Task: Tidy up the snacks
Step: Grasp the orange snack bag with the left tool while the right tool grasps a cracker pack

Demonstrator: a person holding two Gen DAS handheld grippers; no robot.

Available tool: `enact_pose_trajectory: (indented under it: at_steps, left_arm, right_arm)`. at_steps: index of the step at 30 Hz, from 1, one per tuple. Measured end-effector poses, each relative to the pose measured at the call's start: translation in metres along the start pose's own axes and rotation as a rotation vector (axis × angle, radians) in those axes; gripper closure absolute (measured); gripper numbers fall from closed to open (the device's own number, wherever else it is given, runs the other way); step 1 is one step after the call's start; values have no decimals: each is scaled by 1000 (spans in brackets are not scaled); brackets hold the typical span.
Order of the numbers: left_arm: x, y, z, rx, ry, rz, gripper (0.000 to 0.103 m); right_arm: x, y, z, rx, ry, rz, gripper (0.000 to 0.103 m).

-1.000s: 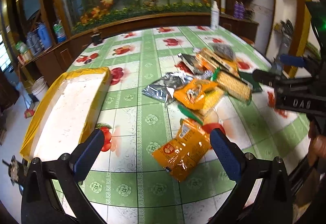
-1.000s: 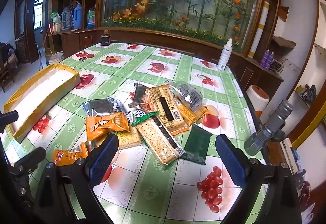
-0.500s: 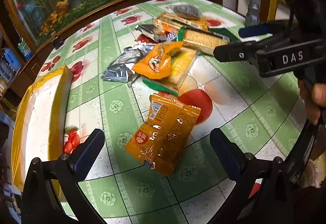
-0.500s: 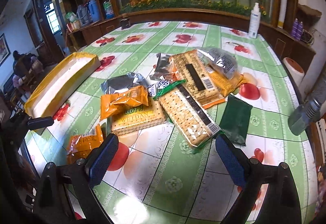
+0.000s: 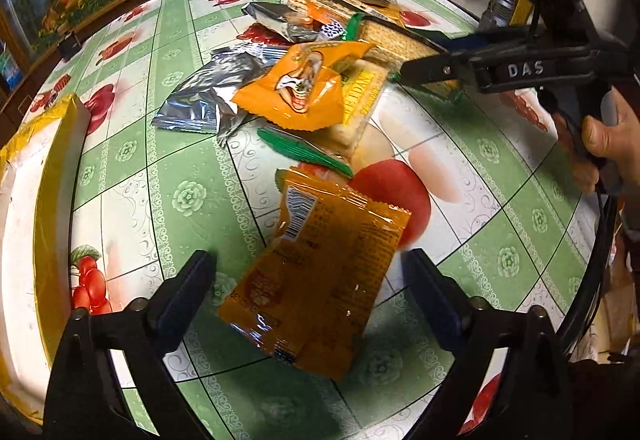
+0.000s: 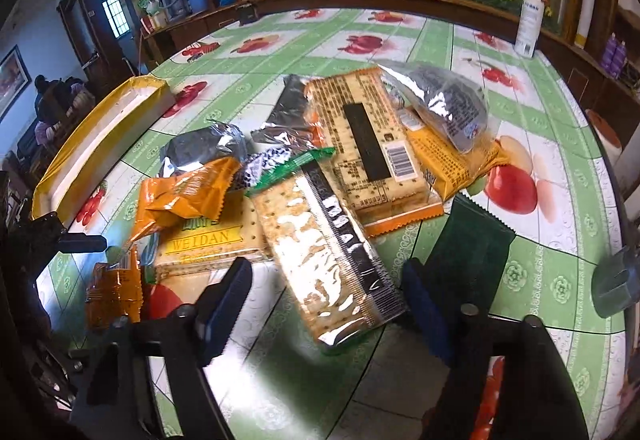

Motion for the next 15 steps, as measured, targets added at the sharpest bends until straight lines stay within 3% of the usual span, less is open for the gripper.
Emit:
enact_pose_trajectory:
  at_steps: [1, 6, 9, 15]
  left_arm:
    - [0, 1, -2, 4, 2, 5, 14]
    - [4, 3, -3, 3, -25, 32, 48]
    - [5, 4, 2, 3, -35, 41, 56]
    - [-1, 10, 2, -2, -10, 61, 62]
  right_arm:
    - [0, -2, 2, 0, -7, -6, 38]
    - [-4, -3, 3, 29, -27, -15, 46]
    - [-8, 0, 0, 32, -31, -11, 51]
    - [-16, 12, -4, 54, -59, 8, 54]
Point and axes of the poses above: each gripper's, at about its wrist camera, not at the fingertips, and y roughly against the way its jaws point, z to its right, x to its top, the point moved 2 cm from there along -y, roughly the way its jaws point, and after that the axes turned 11 degrees about -y, right-handed, at the moved point
